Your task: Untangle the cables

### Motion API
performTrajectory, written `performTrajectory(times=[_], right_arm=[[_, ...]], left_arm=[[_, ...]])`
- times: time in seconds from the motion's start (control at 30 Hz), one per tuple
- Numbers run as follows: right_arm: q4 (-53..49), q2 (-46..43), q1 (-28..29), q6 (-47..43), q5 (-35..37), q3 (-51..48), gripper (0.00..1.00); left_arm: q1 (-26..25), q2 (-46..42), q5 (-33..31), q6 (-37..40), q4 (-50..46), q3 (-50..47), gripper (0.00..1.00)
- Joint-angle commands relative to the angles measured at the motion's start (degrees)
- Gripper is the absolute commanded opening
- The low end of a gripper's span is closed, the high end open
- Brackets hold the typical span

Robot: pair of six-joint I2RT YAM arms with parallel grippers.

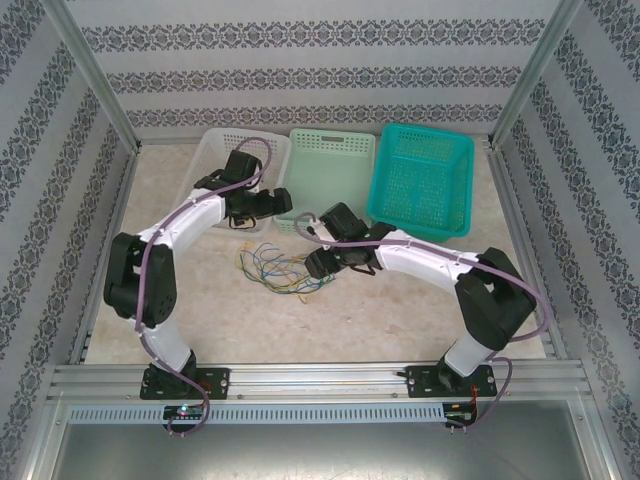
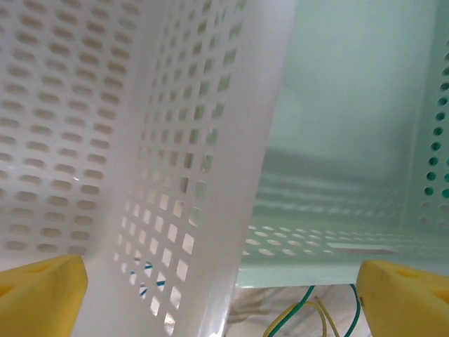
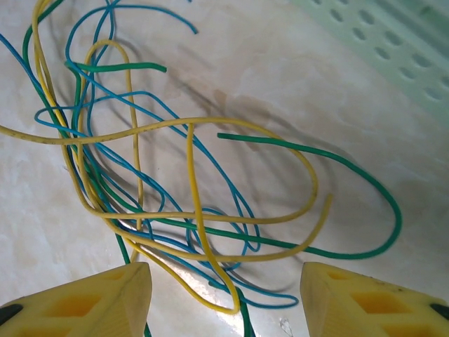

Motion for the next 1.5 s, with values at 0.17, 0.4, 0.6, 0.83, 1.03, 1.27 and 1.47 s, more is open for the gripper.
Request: performTrajectory(times=[0.17,0.4,0.6,0.83,1.03,1.27,1.47], right_arm=[[-0.8,6.2,1.9,-3.1,0.7,4.7,0.55],[-1.5,8.3,2.4,-3.9,1.1,5.7,0.41],[-1.5,2.2,2.4,-3.8,5.0,3.7,0.03],[0.2,-9.9,0.4,-4.0,1.6,2.8,0.00],[1.2,-16.5,-2.5,-2.2,-2.0,2.3,0.00],[13.0,-26.1,-7.5,6.5,-7.1,-1.9,0.00],[16.4,-28.6,-10.4,11.3,-7.4,-2.2,0.00]], left_arm=[[-0.5,-7.7,-6.0,1.9,2.0,-3.3,1.00],[0.7,-7.5,-5.1,1.2,2.2,-4.6,1.00],[1.6,-7.9,-4.4,1.7,2.6,-4.6,1.00],[1.5,-8.4,-0.1,3.0,5.4,-6.2,1.00],[-1.0,-9.1,4.8,7.2,7.4,-6.8,1.00],[-3.9,-10.3,12.2,9.0,14.5,-10.3,1.00],[-7.3,-11.0,18.5,12.7,19.5,-10.6,1.00]])
